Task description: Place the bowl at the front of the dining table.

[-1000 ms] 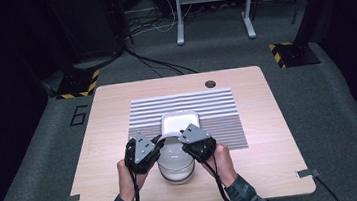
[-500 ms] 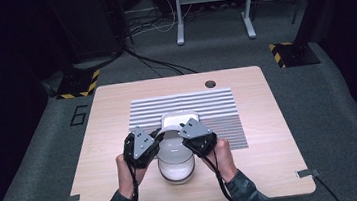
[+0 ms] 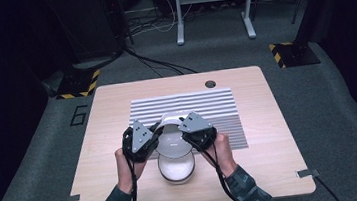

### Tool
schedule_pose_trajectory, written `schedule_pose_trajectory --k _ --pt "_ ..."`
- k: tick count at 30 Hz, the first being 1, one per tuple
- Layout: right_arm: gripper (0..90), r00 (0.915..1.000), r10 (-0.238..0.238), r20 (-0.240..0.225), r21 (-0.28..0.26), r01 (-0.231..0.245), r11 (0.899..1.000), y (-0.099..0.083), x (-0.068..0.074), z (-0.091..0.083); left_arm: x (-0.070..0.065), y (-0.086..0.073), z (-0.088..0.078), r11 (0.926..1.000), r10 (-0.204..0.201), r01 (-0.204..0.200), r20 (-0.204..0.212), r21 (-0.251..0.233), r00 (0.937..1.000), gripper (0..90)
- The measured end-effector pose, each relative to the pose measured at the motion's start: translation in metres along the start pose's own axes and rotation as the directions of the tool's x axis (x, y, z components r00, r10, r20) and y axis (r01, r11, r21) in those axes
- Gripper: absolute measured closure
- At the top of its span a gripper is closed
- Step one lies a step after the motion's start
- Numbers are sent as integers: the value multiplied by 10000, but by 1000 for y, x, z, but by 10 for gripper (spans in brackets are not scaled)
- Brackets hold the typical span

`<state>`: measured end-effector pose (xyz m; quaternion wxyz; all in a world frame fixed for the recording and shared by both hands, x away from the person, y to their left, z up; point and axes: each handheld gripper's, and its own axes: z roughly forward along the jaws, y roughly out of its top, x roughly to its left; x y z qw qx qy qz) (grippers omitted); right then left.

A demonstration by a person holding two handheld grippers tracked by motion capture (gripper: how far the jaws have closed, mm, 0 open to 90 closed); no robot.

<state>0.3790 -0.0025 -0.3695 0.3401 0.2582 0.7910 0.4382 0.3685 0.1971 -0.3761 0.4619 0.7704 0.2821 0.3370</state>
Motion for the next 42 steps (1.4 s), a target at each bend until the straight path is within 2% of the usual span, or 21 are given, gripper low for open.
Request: schedule_pose_trajectory --k 7,14,19,26,42 --pt "793 10000 -32 50 -205 34 9998 4 -5 4 6 4 3 10000 87 -86 -105 13 9999 810" --pt "793 9999 -140 78 -191 142 9997 8 -8 8 11 6 7 9999 1 -2 -91 -115 10000 810" --pt "793 9999 -97 130 -143 99 9998 10 -12 13 17 8 12 9999 101 -101 -59 -65 9999 812" --pt "794 9999 -114 101 -120 115 9999 13 -19 20 24 10 19 10000 -19 19 -48 -84 10000 812" --pt "794 9998 172 -65 277 -170 9995 15 -31 44 41 9 40 9989 -327 325 56 323 9994 817"
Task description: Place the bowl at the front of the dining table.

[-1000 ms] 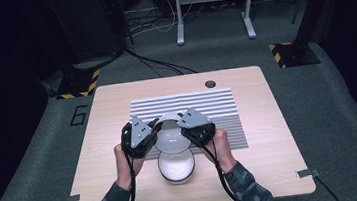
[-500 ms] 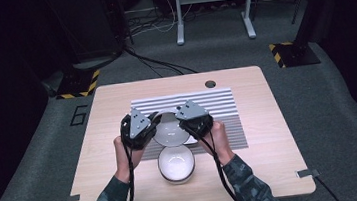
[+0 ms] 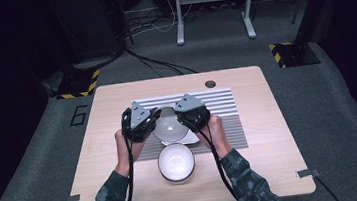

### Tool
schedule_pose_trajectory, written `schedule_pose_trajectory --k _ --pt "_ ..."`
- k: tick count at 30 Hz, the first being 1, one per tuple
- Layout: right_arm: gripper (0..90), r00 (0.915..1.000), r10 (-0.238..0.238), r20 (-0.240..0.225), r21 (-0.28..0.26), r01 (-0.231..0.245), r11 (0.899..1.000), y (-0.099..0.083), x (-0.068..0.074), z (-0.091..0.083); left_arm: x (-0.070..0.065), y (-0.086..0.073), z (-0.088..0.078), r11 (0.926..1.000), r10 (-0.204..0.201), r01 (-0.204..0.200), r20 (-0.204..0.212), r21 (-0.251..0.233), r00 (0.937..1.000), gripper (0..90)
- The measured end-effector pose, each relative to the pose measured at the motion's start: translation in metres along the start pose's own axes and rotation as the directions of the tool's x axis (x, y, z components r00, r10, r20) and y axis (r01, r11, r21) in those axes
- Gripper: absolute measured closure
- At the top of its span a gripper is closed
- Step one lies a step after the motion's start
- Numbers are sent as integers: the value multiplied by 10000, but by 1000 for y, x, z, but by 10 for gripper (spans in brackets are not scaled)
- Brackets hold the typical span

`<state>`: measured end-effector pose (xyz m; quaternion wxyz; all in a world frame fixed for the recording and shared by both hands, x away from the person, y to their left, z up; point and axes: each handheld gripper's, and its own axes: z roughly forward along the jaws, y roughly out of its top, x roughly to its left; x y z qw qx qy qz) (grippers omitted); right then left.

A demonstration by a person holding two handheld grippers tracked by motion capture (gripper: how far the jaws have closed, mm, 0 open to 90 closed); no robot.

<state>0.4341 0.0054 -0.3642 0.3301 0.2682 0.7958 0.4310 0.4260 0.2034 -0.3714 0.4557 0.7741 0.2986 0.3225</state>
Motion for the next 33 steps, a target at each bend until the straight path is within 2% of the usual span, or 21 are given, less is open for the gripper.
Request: schedule_pose_trajectory --k 10,16,24,33 --pt "794 9998 87 -203 343 -80 9994 4 -8 16 12 -2 11 9994 -287 286 47 205 9996 818" --pt "794 9992 214 -350 562 -194 9982 1 -11 27 17 -7 20 9980 -470 463 150 429 9988 818" --pt "794 9975 456 -546 607 -423 9973 -8 -18 38 20 -10 32 9969 -427 410 239 672 9988 817" --pt "794 9958 664 -624 918 -605 9939 -18 -27 48 21 -14 50 9942 -585 544 416 930 9974 818"
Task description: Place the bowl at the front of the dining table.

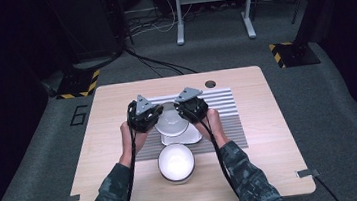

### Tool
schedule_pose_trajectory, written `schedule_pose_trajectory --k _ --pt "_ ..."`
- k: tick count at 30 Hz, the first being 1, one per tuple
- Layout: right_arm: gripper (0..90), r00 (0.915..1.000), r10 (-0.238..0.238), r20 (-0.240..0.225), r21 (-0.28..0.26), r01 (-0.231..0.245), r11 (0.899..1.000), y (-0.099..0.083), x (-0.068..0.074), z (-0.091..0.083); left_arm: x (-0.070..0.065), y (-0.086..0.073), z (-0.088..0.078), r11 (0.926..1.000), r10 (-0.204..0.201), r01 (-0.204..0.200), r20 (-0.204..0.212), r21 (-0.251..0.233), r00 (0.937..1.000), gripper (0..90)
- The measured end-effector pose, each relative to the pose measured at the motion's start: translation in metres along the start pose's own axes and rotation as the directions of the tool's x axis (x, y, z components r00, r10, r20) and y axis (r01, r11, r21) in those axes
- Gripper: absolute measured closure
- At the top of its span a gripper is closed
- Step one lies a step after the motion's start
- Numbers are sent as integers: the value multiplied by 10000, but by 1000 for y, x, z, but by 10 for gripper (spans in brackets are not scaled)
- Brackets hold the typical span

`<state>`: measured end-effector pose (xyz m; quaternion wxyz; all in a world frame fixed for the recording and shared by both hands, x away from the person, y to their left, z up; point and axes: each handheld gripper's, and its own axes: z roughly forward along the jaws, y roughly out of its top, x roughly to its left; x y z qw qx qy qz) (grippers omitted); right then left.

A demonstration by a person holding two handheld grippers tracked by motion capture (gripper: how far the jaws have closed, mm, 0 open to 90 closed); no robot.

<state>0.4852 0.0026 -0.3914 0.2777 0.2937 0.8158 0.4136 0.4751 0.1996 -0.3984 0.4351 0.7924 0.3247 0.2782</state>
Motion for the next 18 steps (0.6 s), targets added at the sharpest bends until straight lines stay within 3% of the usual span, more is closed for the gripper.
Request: schedule_pose_trajectory --k 18 --pt "795 9987 408 -293 588 -390 9975 -11 -10 24 9 -10 23 9969 -448 434 193 660 9988 821"
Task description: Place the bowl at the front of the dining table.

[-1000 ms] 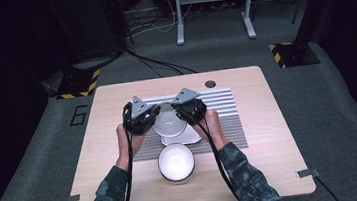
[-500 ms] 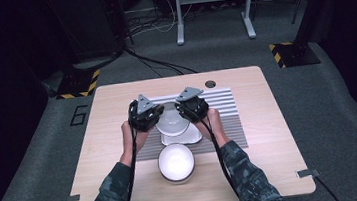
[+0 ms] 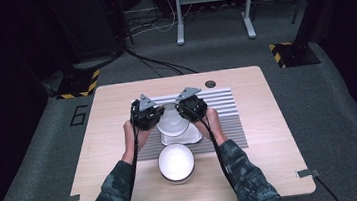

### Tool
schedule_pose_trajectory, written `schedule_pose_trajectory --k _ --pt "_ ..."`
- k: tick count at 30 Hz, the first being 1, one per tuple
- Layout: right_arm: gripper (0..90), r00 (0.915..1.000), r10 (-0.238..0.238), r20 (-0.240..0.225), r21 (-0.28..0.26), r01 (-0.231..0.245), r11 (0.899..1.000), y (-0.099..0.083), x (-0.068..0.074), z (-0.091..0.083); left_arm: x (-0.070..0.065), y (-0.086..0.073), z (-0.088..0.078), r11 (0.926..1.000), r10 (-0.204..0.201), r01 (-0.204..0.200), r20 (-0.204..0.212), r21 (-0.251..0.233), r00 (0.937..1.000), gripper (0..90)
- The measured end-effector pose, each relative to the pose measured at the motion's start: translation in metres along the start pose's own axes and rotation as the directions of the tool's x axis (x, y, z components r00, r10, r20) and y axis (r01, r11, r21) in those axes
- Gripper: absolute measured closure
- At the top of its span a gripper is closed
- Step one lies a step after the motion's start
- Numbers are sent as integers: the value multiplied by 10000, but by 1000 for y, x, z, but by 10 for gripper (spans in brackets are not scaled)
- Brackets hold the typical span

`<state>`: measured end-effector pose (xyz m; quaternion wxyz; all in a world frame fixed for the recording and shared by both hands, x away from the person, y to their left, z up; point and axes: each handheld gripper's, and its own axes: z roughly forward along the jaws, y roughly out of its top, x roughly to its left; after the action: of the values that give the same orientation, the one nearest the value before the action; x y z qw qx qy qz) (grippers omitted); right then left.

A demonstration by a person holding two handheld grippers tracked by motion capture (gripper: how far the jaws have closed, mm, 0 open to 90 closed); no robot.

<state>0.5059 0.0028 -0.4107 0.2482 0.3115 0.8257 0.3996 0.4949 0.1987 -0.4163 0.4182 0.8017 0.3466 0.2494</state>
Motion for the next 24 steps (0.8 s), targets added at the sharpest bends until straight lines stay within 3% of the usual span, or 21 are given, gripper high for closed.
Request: schedule_pose_trajectory --k 13,24 --pt "794 9990 344 -272 483 -331 9983 -8 -7 15 5 -7 16 9983 -261 250 206 526 9994 821" --pt "793 9946 943 -431 895 -902 9919 -18 -12 25 3 -13 30 9951 -484 451 353 882 9982 820"
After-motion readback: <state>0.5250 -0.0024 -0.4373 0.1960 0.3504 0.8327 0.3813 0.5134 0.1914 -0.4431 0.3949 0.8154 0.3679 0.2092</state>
